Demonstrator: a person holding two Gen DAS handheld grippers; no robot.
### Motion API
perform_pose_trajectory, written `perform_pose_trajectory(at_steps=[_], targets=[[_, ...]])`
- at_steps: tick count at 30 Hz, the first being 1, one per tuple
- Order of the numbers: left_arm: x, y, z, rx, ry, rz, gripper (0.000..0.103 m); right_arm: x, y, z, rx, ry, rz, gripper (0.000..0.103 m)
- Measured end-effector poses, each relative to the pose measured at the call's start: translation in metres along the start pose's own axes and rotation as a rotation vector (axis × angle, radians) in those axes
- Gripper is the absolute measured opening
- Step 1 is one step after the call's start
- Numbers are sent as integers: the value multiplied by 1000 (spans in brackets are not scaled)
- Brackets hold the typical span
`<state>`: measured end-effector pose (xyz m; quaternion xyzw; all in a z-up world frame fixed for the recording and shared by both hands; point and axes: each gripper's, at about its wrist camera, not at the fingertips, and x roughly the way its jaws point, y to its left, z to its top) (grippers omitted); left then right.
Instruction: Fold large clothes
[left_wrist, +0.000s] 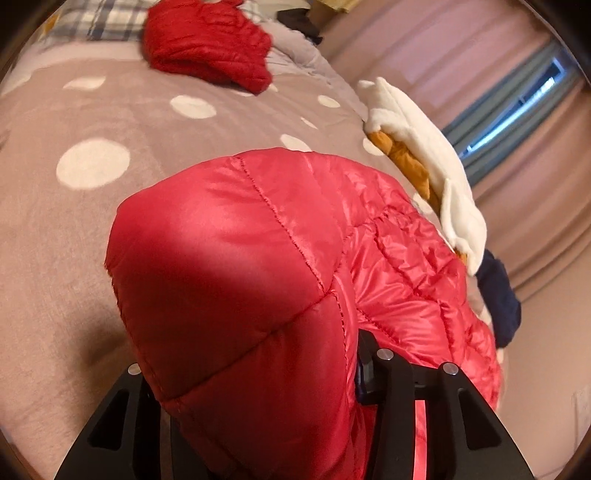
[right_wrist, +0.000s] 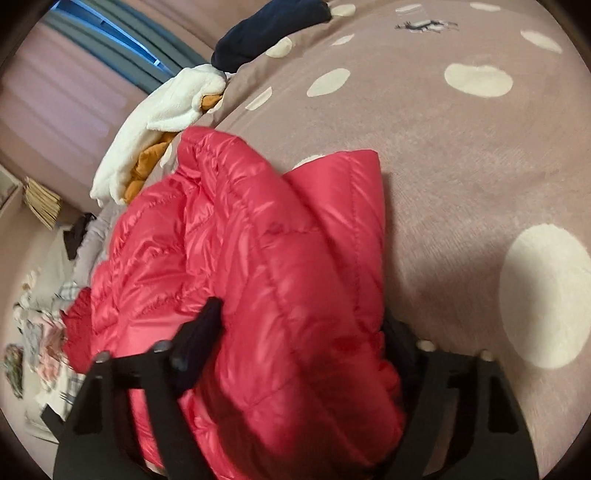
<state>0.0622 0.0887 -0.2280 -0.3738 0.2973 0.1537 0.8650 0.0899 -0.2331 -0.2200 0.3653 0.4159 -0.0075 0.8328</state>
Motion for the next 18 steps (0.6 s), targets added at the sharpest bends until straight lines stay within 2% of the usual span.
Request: perform_pose_trajectory(at_steps=[3,6,8,10,12,16,18], targets=[[-4,-19,3,90,-3,27,42,5,7,5,-52,0,-23,49],[-12,-35,6,167,-22,30,40,7,18,11,-139,22,-66,46],[-15,-42,5,218,-44,30,40,7,16,14,-172,39,-66,46],[-19,-49,2,281,-68,41,40,5,5,13,-153,45,-46,47],[-25,-60,-3,380,-104,49,40,6,0,13,-144,57,-31,49],[-46,-75,-14,518,-207,33,40,5,0,11,-168,75,-36,51],[-63,-84,-23,597,-269,-2,40,6,7,7,-211,75,-55,51]])
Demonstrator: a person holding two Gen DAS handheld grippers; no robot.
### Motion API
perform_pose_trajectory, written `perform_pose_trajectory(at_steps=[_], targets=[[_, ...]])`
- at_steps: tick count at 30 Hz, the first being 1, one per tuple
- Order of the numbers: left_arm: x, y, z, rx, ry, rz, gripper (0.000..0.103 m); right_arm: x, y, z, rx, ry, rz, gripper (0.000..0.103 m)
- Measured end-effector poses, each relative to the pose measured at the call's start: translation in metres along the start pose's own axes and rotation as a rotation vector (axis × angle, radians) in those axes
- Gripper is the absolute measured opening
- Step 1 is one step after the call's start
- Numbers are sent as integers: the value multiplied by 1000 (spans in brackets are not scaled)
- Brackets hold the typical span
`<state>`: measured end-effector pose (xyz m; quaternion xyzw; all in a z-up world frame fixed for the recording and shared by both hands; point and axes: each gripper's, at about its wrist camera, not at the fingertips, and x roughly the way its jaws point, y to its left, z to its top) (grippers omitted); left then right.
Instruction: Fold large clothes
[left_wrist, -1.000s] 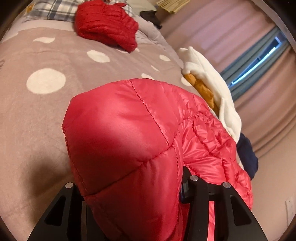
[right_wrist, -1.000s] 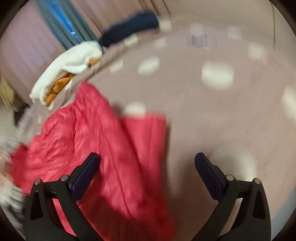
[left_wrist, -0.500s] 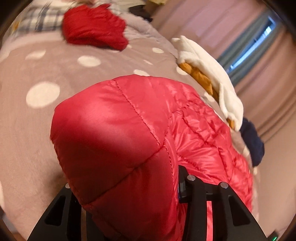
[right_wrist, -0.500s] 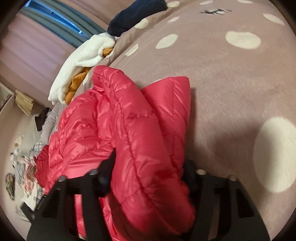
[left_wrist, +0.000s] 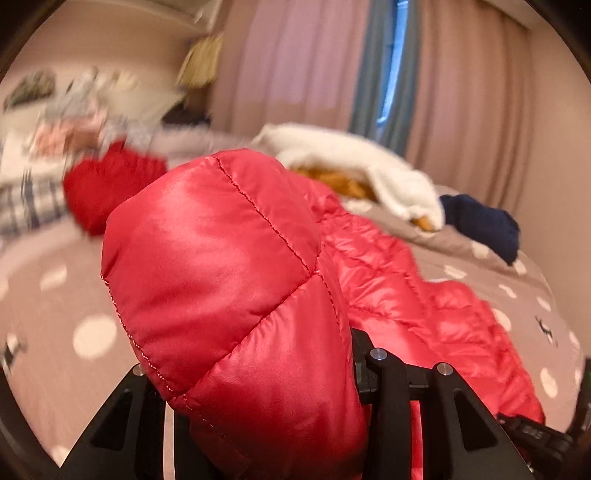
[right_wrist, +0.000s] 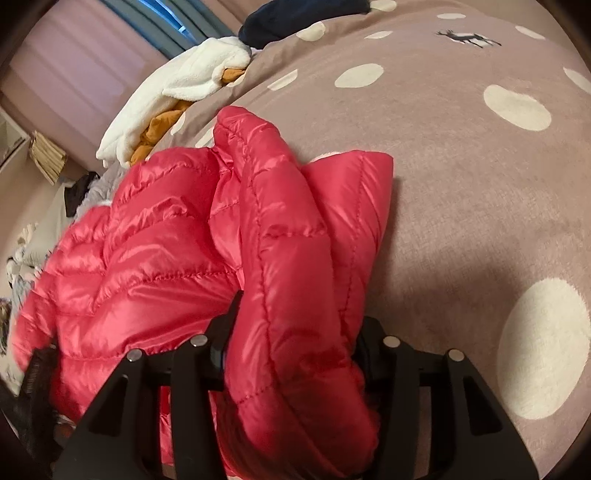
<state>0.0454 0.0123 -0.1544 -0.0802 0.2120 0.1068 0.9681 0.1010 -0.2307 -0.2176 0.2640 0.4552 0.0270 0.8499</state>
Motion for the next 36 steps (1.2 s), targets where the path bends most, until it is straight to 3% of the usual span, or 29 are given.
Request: perform_pose_trajectory(at_steps=[3,5,6,10,11,13,14,17,24,31,36], targets=[[-20,-15,4,99,-61,-66,40,2,13,-3,-75,-7,-48,51],[-33,-21,10,104,-74,-158,40,4,14,-4,-75,-9,-64,52],[-37,-22,14,77,-63,-232,43,4,13,-4,-71,-7,-65,52],[-36,-22,26,-50,21,-583,77,6,7,1,-43,11,-45,52],[-30,-23,27,-90,68,-685,80,5,4,1,-30,14,-36,52],[-15,-25,26,-137,143,-811,81,4,0,1,1,20,-20,53],[-7,-27,24,-154,172,-838,81,4,-2,1,9,21,-16,53],[11,-30,15,-177,221,-854,82,1,-10,1,68,24,11,52],[61,-50,-5,-206,461,-989,83,-13,-22,-1,139,9,7,59],[74,-96,-27,-10,457,-834,83,-43,-41,-2,184,-70,-69,80],[87,-96,-28,-21,469,-857,83,-54,-53,-5,208,-94,-106,84]])
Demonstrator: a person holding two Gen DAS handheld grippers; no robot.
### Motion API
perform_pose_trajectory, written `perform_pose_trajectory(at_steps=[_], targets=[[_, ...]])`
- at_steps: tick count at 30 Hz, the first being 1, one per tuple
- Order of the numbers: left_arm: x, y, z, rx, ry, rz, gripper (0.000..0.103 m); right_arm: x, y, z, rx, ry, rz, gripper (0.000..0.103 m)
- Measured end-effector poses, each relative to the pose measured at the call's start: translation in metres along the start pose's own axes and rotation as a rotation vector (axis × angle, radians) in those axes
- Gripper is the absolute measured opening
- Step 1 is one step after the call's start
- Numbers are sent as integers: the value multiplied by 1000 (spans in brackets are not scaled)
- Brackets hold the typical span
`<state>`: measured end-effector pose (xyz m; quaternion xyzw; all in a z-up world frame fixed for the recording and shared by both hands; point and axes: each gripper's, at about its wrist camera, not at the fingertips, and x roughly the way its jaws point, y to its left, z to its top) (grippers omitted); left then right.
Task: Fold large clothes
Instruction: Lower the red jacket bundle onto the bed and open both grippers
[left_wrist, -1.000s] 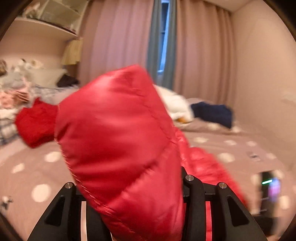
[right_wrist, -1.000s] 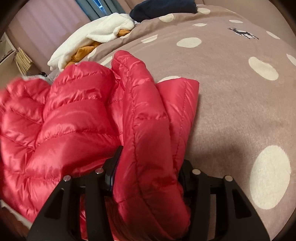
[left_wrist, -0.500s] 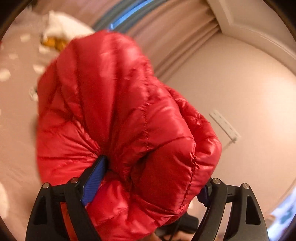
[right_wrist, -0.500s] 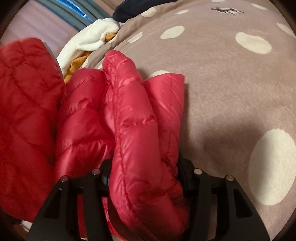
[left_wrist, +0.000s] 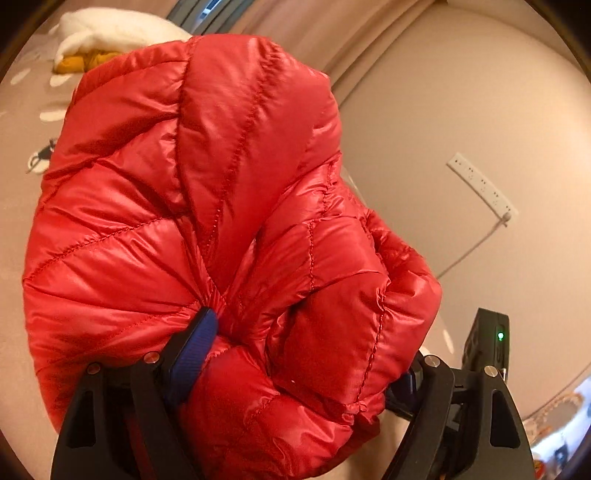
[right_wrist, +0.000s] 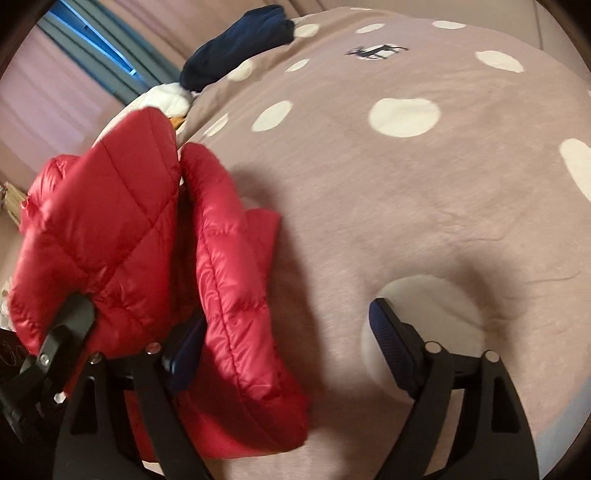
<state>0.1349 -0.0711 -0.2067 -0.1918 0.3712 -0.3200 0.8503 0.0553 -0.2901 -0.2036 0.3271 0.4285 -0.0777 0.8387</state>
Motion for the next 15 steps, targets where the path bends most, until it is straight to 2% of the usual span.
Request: perform_pose_trajectory(at_steps=[2,6,10,12,15], targets=[[-10,3,-5,2,7,-30,83,-4,-2,-2,5,-6,-7,85],[-13,14,-2,0,19,-37,83,-14,1,-8,-11,-32,-36,85],[-11,7,2,55,47,-13,83,-41,-10,-9,-2,-124,-110,87],[-11,0,-1,83,53,-7,83,-56,-22,-7,43,-220,-207,88],[-9,-3,-3,109,52,11,83,-63,-42,-1,124,-266,-213,88]])
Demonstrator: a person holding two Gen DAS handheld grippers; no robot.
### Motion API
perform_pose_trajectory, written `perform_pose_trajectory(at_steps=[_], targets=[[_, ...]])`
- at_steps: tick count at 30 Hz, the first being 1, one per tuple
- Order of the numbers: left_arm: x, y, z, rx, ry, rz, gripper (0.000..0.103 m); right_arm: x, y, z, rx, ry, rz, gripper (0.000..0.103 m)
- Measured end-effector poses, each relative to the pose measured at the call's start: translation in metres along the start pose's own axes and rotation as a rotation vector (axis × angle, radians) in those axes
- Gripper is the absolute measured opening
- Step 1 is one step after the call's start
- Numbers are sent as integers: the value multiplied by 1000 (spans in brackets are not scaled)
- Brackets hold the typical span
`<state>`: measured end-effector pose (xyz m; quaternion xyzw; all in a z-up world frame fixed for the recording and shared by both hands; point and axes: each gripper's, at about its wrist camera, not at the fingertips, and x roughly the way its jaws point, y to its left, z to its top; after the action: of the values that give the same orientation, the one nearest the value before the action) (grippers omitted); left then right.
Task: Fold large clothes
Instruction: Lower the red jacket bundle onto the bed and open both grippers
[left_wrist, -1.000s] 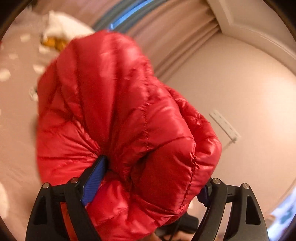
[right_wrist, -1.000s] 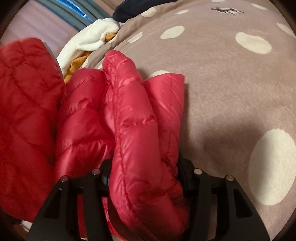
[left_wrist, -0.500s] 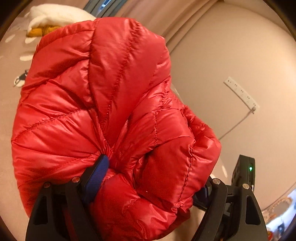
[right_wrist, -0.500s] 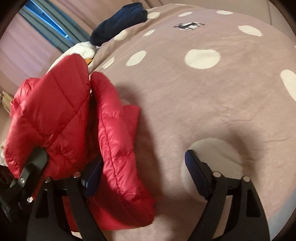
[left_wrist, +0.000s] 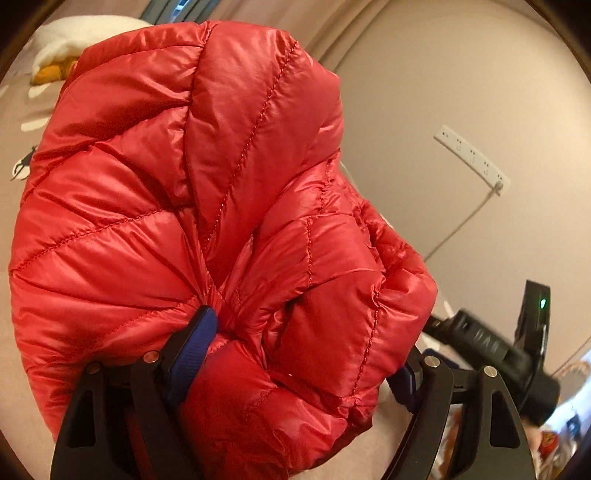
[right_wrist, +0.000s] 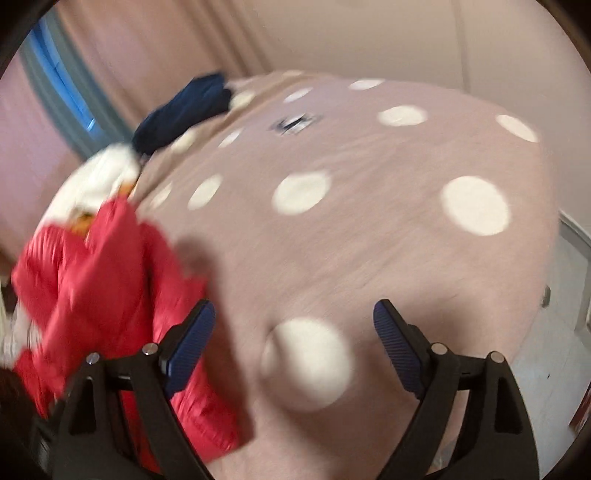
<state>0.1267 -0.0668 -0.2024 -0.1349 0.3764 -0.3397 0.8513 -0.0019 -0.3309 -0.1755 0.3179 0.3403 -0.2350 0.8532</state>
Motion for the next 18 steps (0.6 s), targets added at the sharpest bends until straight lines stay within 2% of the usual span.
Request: perform_pose_trajectory(at_steps=[5,7,9,11,12,13,16,18], targets=[[7,-8,-1,49,7,32,83,-9,-13,4,31,-66,-54,89],[5,-7,2,30,-11,27,83,-14,-10,6,21,-91,-39,89],[-3,-11,0,1,-60,27,84,-21,-6,5,5,-103,13,89],[-22,-14,1,-48,-93,8,91,-25,3,5,-29,-107,77,91],[-27,-18,2,-50,-92,-1,99,-24,9,4,-45,-114,77,92],[-36,-25,4,-42,-92,6,102,-27,13,2,-71,-129,71,92],[-61,-45,8,-4,-124,122,102,-29,22,-1,-109,-149,54,93],[-91,-56,9,5,-198,129,102,-28,24,-1,-109,-141,73,93]])
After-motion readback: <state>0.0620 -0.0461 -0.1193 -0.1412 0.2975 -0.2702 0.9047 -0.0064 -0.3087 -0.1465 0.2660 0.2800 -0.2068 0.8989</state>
